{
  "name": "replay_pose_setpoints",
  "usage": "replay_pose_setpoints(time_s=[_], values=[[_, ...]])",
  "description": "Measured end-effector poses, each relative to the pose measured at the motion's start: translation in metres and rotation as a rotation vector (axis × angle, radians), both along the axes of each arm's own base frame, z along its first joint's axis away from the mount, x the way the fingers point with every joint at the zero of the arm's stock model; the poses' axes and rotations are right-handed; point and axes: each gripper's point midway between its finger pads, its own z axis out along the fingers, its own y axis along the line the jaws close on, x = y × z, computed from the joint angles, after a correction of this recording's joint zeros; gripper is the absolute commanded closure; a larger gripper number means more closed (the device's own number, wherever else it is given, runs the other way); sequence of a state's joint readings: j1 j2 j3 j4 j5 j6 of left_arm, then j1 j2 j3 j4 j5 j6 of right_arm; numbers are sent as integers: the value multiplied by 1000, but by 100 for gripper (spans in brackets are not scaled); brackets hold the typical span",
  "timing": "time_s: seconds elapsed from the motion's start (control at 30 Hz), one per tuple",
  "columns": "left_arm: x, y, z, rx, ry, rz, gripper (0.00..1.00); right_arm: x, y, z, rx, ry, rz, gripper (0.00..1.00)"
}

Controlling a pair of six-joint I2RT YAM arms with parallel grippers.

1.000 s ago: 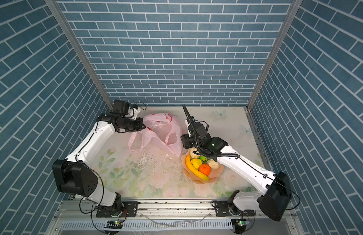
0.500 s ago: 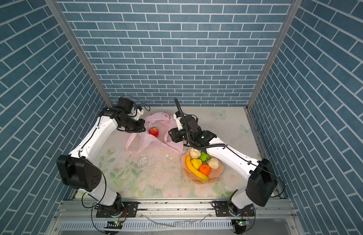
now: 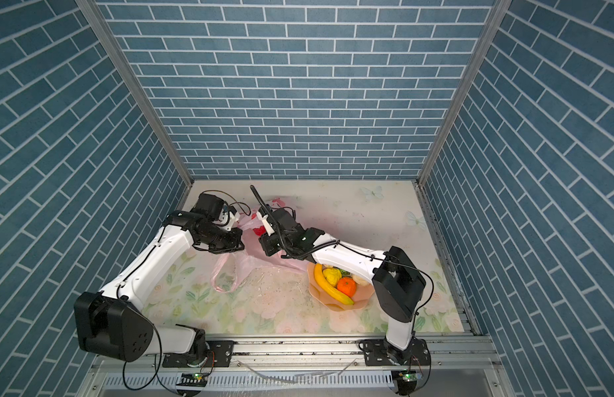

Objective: Take the fake fruits out of the plastic bag
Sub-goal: 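Move the right gripper back into the bag while the left gripper lifts the handle, then lower the open right gripper down into the bag onto the red apple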

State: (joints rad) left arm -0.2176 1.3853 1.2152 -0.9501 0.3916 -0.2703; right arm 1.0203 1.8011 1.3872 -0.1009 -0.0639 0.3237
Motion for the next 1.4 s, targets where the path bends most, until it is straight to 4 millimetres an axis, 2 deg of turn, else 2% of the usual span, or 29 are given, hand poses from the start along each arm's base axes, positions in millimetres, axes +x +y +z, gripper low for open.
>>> replay_pose_setpoints(time_s=[0.13, 0.3, 0.47, 0.63, 0.7, 1.0, 1.1, 1.2, 1.33, 1.4], values=[[5, -4, 6, -25, -14, 4, 100, -1, 2, -14, -46, -66, 41, 93], [15, -8, 18, -37, -44, -3, 100, 5, 2, -47, -154, -127, 84, 98], [18, -9, 25, -32, -51, -20, 100, 6, -5, -91, -289, -137, 136, 99], [13, -9, 23, -28, -35, -45, 100, 12, -1, -118, -385, -126, 164, 96], [10, -9, 21, -26, -28, -56, 100, 17, 6, -119, -392, -126, 163, 95], [-27, 0, 13, 6, 18, -110, 99, 39, 36, -93, -329, -180, 125, 91], [-36, 3, 13, 19, 23, -122, 89, 44, 43, -96, -312, -177, 109, 89], [-44, 7, 12, 36, 32, -122, 73, 48, 48, -103, -300, -169, 94, 79], [-55, 13, 7, 53, 46, -113, 46, 51, 53, -113, -277, -146, 67, 66], [-60, 15, 6, 60, 50, -103, 38, 52, 55, -114, -264, -135, 54, 59]])
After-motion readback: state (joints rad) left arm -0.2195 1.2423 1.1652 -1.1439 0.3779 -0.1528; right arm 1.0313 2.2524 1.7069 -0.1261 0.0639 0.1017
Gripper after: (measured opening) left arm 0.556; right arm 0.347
